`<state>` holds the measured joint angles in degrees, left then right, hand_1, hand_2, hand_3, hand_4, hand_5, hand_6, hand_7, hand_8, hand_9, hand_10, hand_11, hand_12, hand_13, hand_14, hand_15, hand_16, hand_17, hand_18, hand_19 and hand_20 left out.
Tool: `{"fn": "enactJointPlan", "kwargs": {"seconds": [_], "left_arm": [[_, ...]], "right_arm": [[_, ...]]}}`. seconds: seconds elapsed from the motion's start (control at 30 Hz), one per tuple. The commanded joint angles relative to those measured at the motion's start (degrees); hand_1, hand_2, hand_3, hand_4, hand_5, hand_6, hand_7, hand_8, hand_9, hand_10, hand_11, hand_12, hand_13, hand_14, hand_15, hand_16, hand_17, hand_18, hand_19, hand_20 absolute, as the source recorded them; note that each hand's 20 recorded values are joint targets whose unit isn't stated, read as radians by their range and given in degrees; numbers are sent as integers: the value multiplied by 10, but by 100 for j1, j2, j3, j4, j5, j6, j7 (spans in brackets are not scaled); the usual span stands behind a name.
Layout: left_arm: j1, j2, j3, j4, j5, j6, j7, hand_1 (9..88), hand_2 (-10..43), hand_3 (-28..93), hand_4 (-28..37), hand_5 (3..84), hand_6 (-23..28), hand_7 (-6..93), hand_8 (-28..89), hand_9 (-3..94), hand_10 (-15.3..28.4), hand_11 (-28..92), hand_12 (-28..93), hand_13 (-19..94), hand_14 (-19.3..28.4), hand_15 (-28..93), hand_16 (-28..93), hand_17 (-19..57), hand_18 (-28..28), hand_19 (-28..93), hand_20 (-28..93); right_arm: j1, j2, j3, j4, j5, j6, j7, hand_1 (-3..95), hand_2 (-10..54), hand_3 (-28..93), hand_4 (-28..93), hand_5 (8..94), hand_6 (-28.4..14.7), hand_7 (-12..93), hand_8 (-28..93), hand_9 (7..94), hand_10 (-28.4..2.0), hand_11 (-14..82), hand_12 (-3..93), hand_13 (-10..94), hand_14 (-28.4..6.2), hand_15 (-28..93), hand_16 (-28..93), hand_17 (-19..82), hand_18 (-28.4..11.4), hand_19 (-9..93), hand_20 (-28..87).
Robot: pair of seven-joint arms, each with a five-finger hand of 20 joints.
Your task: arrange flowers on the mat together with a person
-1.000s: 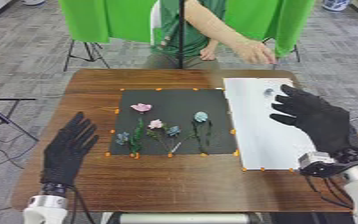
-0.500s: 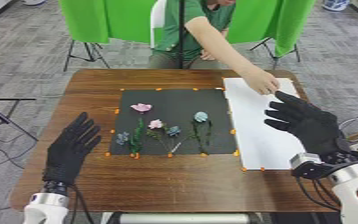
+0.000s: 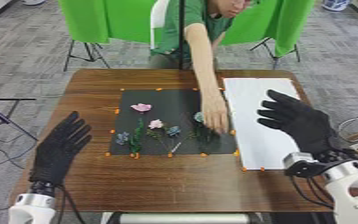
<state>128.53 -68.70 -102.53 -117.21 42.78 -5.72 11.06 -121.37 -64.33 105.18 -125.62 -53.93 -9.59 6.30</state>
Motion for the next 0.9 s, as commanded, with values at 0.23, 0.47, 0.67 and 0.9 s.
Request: {"fn": "enactJointPlan", "kwargs": {"seconds": [0.23,0.47,0.67,0.9], "left_arm": [[183,-75,60,-20,-107,115,3,252,-18,696,-268,316,23,157,-85,262,112,154,153,226,130,170,29,-95,211,411,79],[73,-85,85,14,-69,90,43,252,-17,695,-269,314,24,156,-86,262,112,153,154,226,131,171,29,-95,210,410,78],[101,-167,110,30,-91,101,20,252,-18,697,-269,315,25,156,-86,262,112,154,155,226,131,170,29,-95,211,411,78],[91,-171,95,28,-90,147,14,250,-18,699,-271,317,26,157,-85,263,113,157,155,227,131,172,29,-95,211,411,78]], "right_arm": [[202,-20,-147,67,-382,-96,38,127,18,806,-249,363,-48,116,-83,372,-151,74,216,328,-142,128,290,69,-223,421,254],[332,-16,-208,107,-447,-90,-21,126,17,809,-248,363,-50,114,-81,370,-151,75,217,327,-141,129,289,68,-223,422,254],[299,-42,-179,84,-477,-65,-27,125,16,812,-249,363,-50,115,-80,369,-151,76,218,326,-141,131,288,68,-223,422,254],[471,8,-285,173,-390,-96,47,125,16,812,-250,364,-51,117,-81,370,-151,76,219,326,-141,131,288,67,-223,424,255]]}}
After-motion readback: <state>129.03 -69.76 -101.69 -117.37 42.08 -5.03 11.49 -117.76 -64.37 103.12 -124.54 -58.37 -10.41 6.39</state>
